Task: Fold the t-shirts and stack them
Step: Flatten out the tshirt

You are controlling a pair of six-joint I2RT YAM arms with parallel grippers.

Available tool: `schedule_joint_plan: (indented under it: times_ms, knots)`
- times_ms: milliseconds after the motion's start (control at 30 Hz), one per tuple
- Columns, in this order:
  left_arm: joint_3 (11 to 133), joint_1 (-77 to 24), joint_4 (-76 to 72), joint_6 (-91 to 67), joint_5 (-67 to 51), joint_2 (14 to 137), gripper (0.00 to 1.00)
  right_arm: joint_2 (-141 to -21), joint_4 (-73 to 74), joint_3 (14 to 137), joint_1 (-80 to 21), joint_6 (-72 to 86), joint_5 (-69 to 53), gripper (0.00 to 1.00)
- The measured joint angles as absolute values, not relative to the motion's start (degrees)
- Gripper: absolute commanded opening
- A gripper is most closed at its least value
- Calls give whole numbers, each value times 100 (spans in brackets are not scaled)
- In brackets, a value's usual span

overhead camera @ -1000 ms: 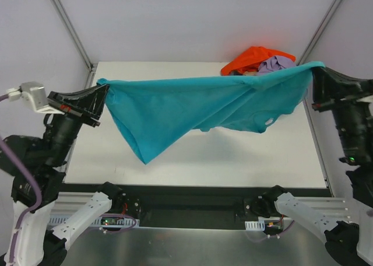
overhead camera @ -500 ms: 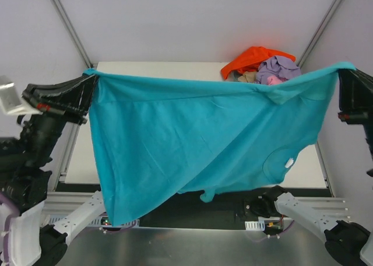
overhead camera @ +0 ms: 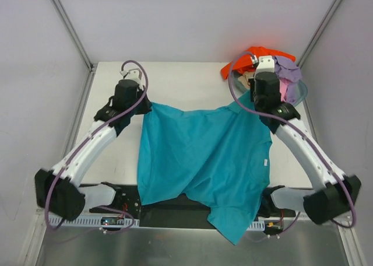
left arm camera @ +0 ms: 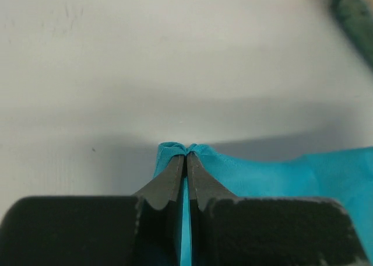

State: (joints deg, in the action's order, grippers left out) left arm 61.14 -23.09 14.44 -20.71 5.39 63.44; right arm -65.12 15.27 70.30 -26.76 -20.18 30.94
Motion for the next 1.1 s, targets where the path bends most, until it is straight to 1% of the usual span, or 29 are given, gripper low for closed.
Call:
schedule_joint_plan:
  times_ms: [100,200,300,500,567,633,700,733,767,800,933,1000,1067,1100]
  knots:
    - [6077,-1896,1479,-2215,351,7529,0,-7594,1516,6877,-2060,-1511,2867,1]
    - [6143,-1529,1505,-2318,80,8403,0,-8381,1525,6884,-1579,-1122,2460,1]
    - [6442,-1286,1575,-2340,-200,9105,0,-8895,1570,7100,-1404,-972,2169,1]
    - [7419,-1125,1507,-2335,-631,10009,0,-9592,1498,8149,-1413,-961,1835,1]
    - [7695,-1100,1459,-2335,-762,10245,6,-9686,1439,8313,-1411,-954,1769,1]
    - [7926,-1046,1389,-2338,-952,10549,9,-9758,1391,8340,-1411,-937,1717,1]
    - [8060,-993,1367,-2335,-1057,10818,17,-9859,1396,8340,-1411,-910,1662,1]
    - [8125,-956,1369,-2335,-1116,10969,22,-9922,1396,8340,-1411,-897,1625,1]
    - [8182,-910,1369,-2331,-1177,11104,32,-9990,1398,8340,-1411,-880,1592,1]
    - [8250,-858,1372,-2340,-1253,11281,39,-10053,1404,8335,-1411,-854,1559,1]
    - [8318,-744,1400,-2346,-1417,11590,56,-10182,1457,8324,-1411,-790,1511,1]
    - [8318,-714,1415,-2351,-1457,11605,60,-10197,1498,8324,-1411,-766,1496,1]
    - [8315,-707,1393,-2357,-1457,11596,59,-10197,1529,8324,-1411,-751,1481,0]
    - [8305,-709,1380,-2357,-1457,11590,57,-10197,1531,8324,-1411,-746,1463,1]
